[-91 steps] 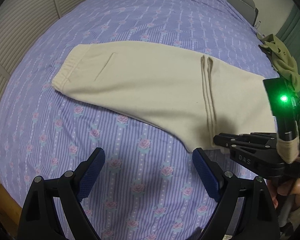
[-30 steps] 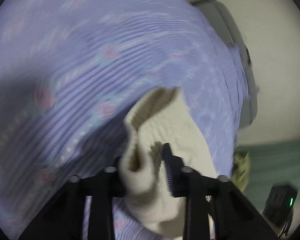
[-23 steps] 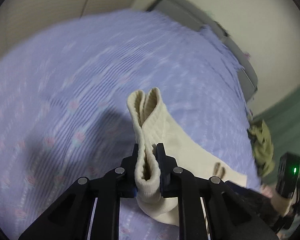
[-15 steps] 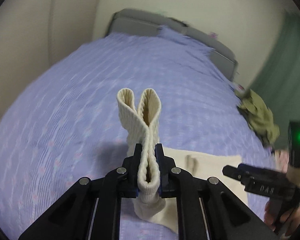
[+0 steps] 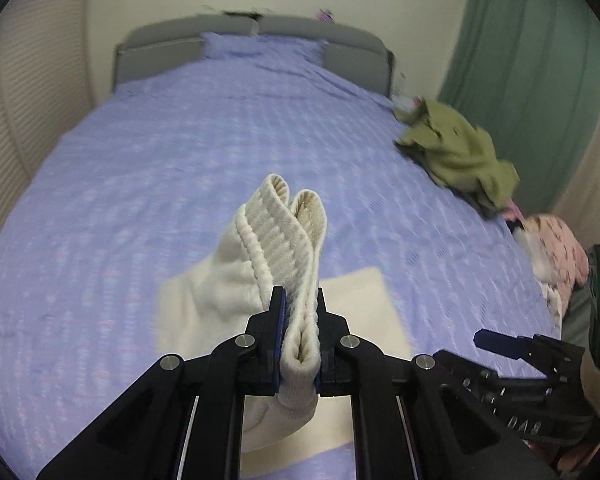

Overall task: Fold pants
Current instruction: 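Fold the waistband over the pants with the left tool and release, then grasp the waistband edge of the folded bundle with the right tool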

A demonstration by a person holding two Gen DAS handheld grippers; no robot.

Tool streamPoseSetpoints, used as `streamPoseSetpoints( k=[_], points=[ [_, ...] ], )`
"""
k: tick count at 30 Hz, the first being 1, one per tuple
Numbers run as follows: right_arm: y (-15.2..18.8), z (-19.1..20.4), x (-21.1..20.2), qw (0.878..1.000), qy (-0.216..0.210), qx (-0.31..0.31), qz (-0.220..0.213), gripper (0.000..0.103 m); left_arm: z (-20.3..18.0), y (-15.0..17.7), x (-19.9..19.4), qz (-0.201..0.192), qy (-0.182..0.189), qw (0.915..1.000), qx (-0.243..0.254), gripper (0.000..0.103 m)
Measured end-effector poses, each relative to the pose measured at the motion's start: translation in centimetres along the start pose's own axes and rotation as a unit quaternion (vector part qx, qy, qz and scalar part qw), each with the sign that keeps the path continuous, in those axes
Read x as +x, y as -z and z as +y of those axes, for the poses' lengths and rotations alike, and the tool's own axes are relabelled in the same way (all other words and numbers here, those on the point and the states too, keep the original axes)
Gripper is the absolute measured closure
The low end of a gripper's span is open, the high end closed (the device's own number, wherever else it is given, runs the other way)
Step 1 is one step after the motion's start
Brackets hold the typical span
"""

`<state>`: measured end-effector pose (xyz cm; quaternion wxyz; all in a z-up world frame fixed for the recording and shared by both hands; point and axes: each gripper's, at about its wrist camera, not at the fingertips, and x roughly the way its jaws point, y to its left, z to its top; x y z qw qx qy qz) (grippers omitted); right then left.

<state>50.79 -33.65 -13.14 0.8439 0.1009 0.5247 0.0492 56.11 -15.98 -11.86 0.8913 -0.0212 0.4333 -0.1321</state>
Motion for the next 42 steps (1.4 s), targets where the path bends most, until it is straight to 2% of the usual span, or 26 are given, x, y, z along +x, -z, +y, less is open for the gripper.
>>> streamPoseSetpoints(
  k=[5,10,12,13,14,15,17,20,24,28,34,37,38,41,42],
  points=[
    [1.3,-5.7,0.8,0.999,0.017,0.019,0.022,0.032,-6.3,1.2,5.9,0.056,0.006,0.9981,0.025,0.091],
    [2.1,-9.8,1.6,0.999,0.031,0.024,0.033,0.032,-10.0,2.5,9.6,0.087,0.006,0.9952,0.045,0.091],
    [2.6,-11.0,1.9,0.998,0.036,0.031,0.039,0.032,-11.1,3.1,11.3,0.111,0.007,0.9919,0.063,0.089],
    [2.7,-11.6,2.2,0.998,0.040,0.035,0.043,0.032,-11.4,3.5,12.0,0.124,0.009,0.9900,0.067,0.084],
    [2.8,-12.0,2.4,0.997,0.043,0.038,0.047,0.032,-11.7,3.7,12.5,0.134,0.019,0.9886,0.066,0.072],
    [3.0,-12.3,2.6,0.997,0.051,0.040,0.050,0.032,-11.7,3.7,12.4,0.137,0.032,0.9882,0.061,0.066],
    [3.4,-12.9,2.5,0.996,0.064,0.043,0.051,0.032,-11.7,3.5,11.1,0.119,0.036,0.9905,0.059,0.039],
    [3.7,-13.5,2.2,0.996,0.056,0.053,0.050,0.032,-10.6,3.0,7.5,0.071,0.031,0.9946,0.069,0.034],
    [2.9,-12.3,2.7,0.999,0.012,0.033,0.030,0.032,-7.3,3.0,5.0,0.050,-0.012,0.9957,0.077,0.029],
    [1.4,-10.2,4.7,0.999,-0.032,-0.004,0.021,0.032,-3.2,3.7,4.8,0.063,-0.064,0.9932,0.075,0.029],
    [-1.5,-7.3,9.5,0.997,-0.044,-0.059,0.038,0.034,1.7,5.7,6.1,0.098,-0.116,0.9870,0.055,0.029],
    [-2.6,-6.9,12.1,0.996,-0.033,-0.057,0.057,0.049,2.8,6.5,6.9,0.116,-0.123,0.9849,0.038,0.028],
    [-2.8,-7.0,13.1,0.996,-0.033,-0.050,0.065,0.052,3.0,6.7,7.1,0.120,-0.124,0.9844,0.036,0.028],
    [-2.9,-7.4,15.0,0.996,-0.027,-0.033,0.084,0.052,3.0,7.1,7.8,0.127,-0.122,0.9838,0.033,0.028],
    [-2.8,-7.6,15.4,0.995,-0.029,-0.032,0.088,0.059,3.0,7.1,7.9,0.128,-0.122,0.9838,0.032,0.028]
  ],
)
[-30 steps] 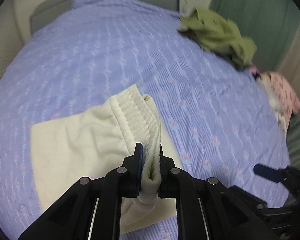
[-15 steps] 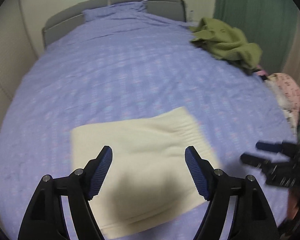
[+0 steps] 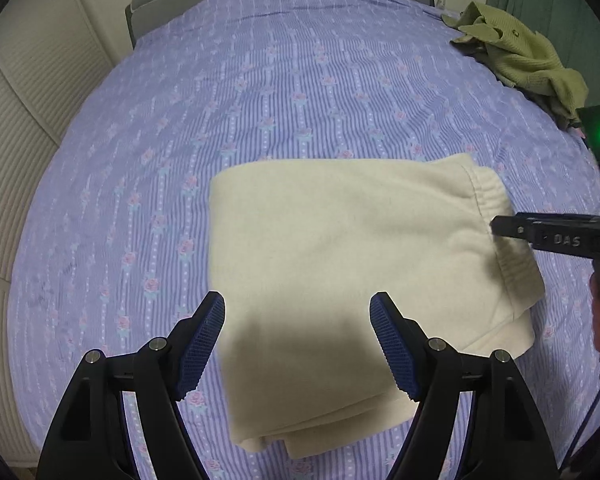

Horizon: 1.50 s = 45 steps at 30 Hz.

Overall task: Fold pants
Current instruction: 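Grasp the waistband edge of the folded bundle with the right tool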

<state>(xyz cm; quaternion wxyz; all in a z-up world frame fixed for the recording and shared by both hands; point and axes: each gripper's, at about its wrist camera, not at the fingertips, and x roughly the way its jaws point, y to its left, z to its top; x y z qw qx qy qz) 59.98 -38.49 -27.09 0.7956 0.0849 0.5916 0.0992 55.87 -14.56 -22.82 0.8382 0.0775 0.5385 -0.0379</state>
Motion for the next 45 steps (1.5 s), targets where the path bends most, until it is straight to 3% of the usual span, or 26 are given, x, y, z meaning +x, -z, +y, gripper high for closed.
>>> streamPoseSetpoints(
  k=[2,6,11,19,27,31,32,33,36,39,42,45],
  points=[
    [0.2,-0.2,0.6,1.000,-0.003,0.005,0.013,0.076,0.0,-0.1,0.1,-0.001,0.004,1.0000,0.001,0.028],
    [0.5,-0.7,0.0,0.999,-0.017,0.029,0.009,0.084,-0.2,-0.2,0.1,-0.001,0.016,0.9999,0.004,0.029],
    [0.4,-3.4,0.4,0.990,-0.106,0.086,0.027,0.084,-0.4,-0.5,0.0,0.001,0.025,0.9997,0.001,0.029],
    [0.8,-4.3,2.3,0.984,-0.125,0.121,0.051,0.081,-1.4,-1.0,-0.4,-0.004,0.022,0.9996,0.018,0.029],
    [2.0,-4.5,2.1,0.980,-0.150,0.105,0.071,0.079,-1.5,-1.0,-0.7,-0.003,0.021,0.9996,0.017,0.028],
    [2.4,-4.5,2.3,0.979,-0.151,0.112,0.073,0.077,-1.9,-1.0,-0.5,0.002,0.023,0.9995,0.020,0.028],
    [2.4,-4.3,2.3,0.980,-0.149,0.113,0.072,0.081,-2.0,-1.1,-0.5,0.002,0.023,0.9995,0.021,0.028],
    [2.4,-3.8,1.8,0.983,-0.138,0.104,0.062,0.089,-2.1,-1.1,-0.6,0.002,0.023,0.9995,0.021,0.028],
    [2.5,-2.4,-1.0,0.993,-0.094,0.072,0.015,0.095,-2.2,-1.0,-0.9,-0.003,0.026,0.9995,0.020,0.028],
    [3.2,-1.5,-2.9,0.998,-0.034,0.048,-0.020,0.096,-2.2,-0.9,-1.1,-0.006,0.026,0.9994,0.021,0.028],
    [3.7,-1.7,-0.9,0.999,0.012,0.052,0.003,0.096,-2.0,-0.7,-0.9,-0.002,0.018,0.9995,0.024,0.028],
    [3.8,-2.4,-0.2,0.996,-0.004,0.084,0.006,0.093,-1.5,-0.3,-0.9,-0.002,0.013,0.9997,0.022,0.028]
  ],
)
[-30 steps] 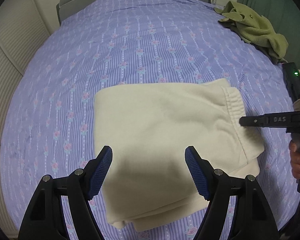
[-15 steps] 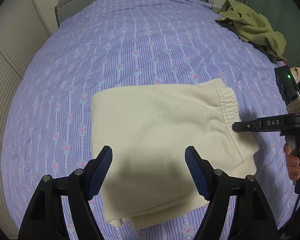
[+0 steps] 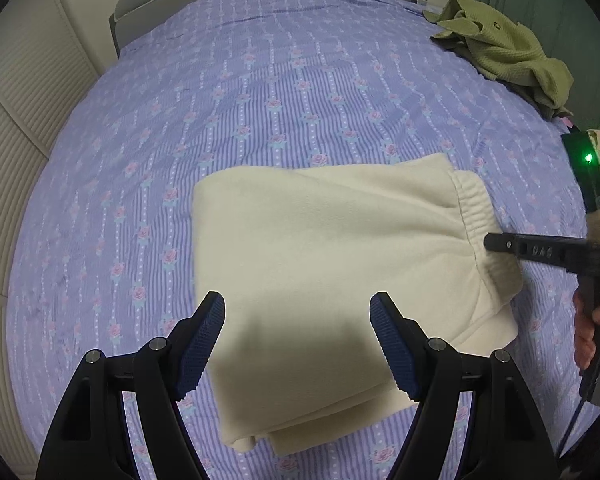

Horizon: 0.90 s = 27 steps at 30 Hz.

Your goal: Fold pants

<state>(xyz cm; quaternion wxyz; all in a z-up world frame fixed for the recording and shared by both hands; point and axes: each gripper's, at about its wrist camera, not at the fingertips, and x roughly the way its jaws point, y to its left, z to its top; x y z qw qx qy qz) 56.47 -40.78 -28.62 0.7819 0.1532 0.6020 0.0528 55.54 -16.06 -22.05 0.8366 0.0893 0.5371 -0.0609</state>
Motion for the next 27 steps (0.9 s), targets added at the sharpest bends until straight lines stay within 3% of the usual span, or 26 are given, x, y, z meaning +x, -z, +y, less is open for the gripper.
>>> streamPoseSetpoints(
  k=[1,3,4,5,6,7,11,14,16,21,27],
  points=[
    [0.0,-0.1,-0.3,1.000,-0.004,0.005,-0.001,0.090,0.3,0.2,0.0,0.001,-0.002,1.0000,-0.002,0.028],
    [0.2,-0.3,-1.4,1.000,-0.001,0.010,-0.008,0.062,0.8,0.4,0.1,0.002,-0.009,0.9999,-0.006,0.028],
    [0.5,-0.3,-2.3,1.000,0.006,0.012,-0.023,0.053,1.1,0.6,0.2,0.003,-0.014,0.9999,-0.008,0.025],
    [0.6,-0.7,-3.4,0.999,0.006,0.011,-0.038,0.035,1.3,0.8,0.3,0.004,-0.017,0.9998,-0.011,0.024],
    [0.9,-0.7,-3.9,0.999,-0.007,0.008,-0.047,0.024,1.4,0.9,0.5,0.005,-0.017,0.9997,-0.015,0.024],
    [1.0,-0.7,-4.1,0.998,-0.027,0.003,-0.049,0.021,1.5,1.0,0.7,0.008,-0.015,0.9997,-0.016,0.024],
    [1.2,-0.5,-1.5,0.999,-0.037,-0.013,-0.017,0.021,0.8,1.7,1.6,0.020,-0.020,0.9996,-0.008,0.024],
    [1.5,-1.8,1.4,0.998,-0.066,0.019,0.018,0.021,-0.2,2.0,1.8,0.022,-0.022,0.9995,0.005,0.024],
    [1.8,-3.0,2.9,0.993,-0.107,0.048,0.033,0.021,-0.7,2.1,2.0,0.022,-0.023,0.9994,0.013,0.024],
    [3.5,-5.7,4.9,0.967,-0.217,0.124,0.057,0.020,-1.9,2.0,2.1,0.021,-0.018,0.9993,0.024,0.024],
    [3.3,-6.7,6.0,0.944,-0.271,0.164,0.090,0.020,-3.1,2.2,2.5,0.020,-0.008,0.9990,0.039,0.024]
  ],
)
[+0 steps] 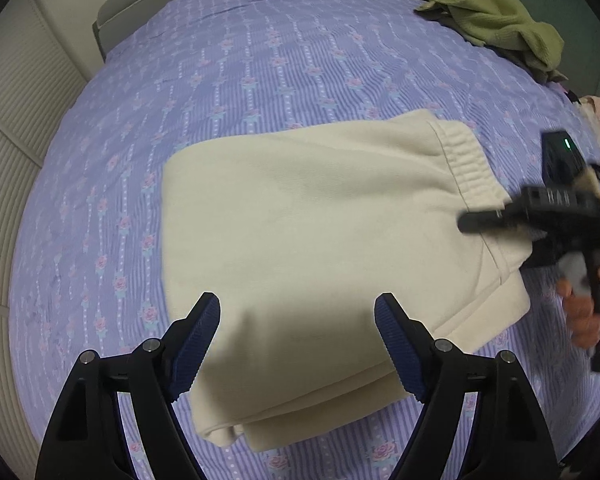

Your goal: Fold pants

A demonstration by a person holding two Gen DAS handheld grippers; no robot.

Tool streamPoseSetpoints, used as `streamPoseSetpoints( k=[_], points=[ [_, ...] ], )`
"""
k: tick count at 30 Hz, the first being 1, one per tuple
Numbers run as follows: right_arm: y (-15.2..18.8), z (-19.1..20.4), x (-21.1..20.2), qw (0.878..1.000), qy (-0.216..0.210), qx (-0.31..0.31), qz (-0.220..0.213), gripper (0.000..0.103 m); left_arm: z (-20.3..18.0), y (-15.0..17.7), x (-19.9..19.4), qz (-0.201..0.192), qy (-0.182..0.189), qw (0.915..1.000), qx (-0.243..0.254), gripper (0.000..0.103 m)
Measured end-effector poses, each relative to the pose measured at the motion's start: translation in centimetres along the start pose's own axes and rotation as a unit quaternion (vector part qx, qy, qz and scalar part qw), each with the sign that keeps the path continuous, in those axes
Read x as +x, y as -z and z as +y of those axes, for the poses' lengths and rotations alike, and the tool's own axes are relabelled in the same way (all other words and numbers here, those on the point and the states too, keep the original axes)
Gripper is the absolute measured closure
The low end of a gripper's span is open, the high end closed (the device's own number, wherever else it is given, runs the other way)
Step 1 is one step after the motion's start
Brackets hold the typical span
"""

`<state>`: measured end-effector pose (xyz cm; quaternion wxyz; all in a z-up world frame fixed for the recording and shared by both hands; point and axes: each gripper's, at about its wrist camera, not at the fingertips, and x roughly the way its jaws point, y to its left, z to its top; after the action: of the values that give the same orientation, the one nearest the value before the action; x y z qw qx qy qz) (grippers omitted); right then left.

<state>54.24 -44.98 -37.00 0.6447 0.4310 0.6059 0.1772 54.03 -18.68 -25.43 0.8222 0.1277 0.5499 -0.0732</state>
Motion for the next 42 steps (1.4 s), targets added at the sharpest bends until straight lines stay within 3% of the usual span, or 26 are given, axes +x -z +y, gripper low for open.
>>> streamPoseSetpoints(
  k=[2,4,6,9,12,15,19,21,24,28,31,33,35,37,38,39,40,42],
  points=[
    [-0.2,1.3,0.1,1.000,-0.006,-0.002,0.014,0.027,0.1,0.1,0.2,0.003,0.007,1.0000,-0.004,0.024],
    [1.0,3.8,-0.7,0.998,-0.028,-0.049,-0.002,0.028,0.6,0.3,0.2,0.004,0.014,0.9998,-0.017,0.024],
    [1.6,5.2,-0.9,0.996,-0.025,-0.082,-0.010,0.028,1.4,0.5,0.3,0.007,0.017,0.9994,-0.031,0.024],
    [0.3,4.0,1.3,0.999,0.026,-0.036,-0.005,0.028,2.7,0.5,0.9,0.017,0.007,0.9982,-0.057,0.024],
    [-0.3,2.3,2.8,0.999,0.008,0.034,-0.015,0.030,4.1,0.6,1.2,0.027,0.017,0.9956,-0.088,0.024],
    [1.2,4.9,1.7,0.997,0.064,0.012,-0.045,0.050,5.8,1.0,0.6,0.015,0.033,0.9932,-0.111,0.022],
    [2.5,9.5,1.5,0.980,0.181,-0.020,-0.084,0.058,9.9,1.7,-0.1,-0.011,0.032,0.9904,-0.134,0.011],
    [2.4,11.0,1.8,0.965,0.237,-0.043,-0.102,0.059,12.7,2.1,0.4,-0.011,0.057,0.9852,-0.161,0.010],
    [3.1,12.4,2.4,0.949,0.282,-0.075,-0.120,0.059,16.8,3.0,1.9,-0.014,0.120,0.9697,-0.212,0.007],
    [3.3,13.3,3.3,0.934,0.316,-0.120,-0.117,0.059,17.5,2.7,5.5,0.003,0.180,0.9659,-0.186,0.007],
    [2.7,13.2,3.7,0.940,0.306,-0.105,-0.109,0.059,16.8,1.9,8.5,0.027,0.232,0.9554,-0.181,0.008],
    [2.5,11.9,3.2,0.944,0.299,-0.093,-0.104,0.059,16.6,1.3,9.8,0.032,0.227,0.9562,-0.182,0.008],
    [2.7,11.0,2.7,0.944,0.301,-0.090,-0.102,0.058,16.7,0.8,11.4,0.044,0.239,0.9496,-0.198,0.009],
    [3.1,10.9,2.7,0.941,0.309,-0.091,-0.103,0.058,16.6,0.6,12.5,0.063,0.278,0.9349,-0.211,0.015],
    [3.3,11.0,2.6,0.940,0.312,-0.093,-0.104,0.058,16.5,0.7,12.8,0.073,0.296,0.9261,-0.222,0.031],
    [3.5,11.1,2.6,0.940,0.312,-0.094,-0.105,0.058,16.4,0.8,12.6,0.079,0.323,0.9143,-0.231,0.036],
    [3.5,11.0,2.5,0.940,0.310,-0.093,-0.105,0.058,16.3,0.7,11.8,0.069,0.334,0.9114,-0.230,0.036],
    [3.5,10.7,2.3,0.943,0.302,-0.093,-0.103,0.058,15.7,0.8,9.6,0.034,0.350,0.9159,-0.194,0.036]
  ],
)
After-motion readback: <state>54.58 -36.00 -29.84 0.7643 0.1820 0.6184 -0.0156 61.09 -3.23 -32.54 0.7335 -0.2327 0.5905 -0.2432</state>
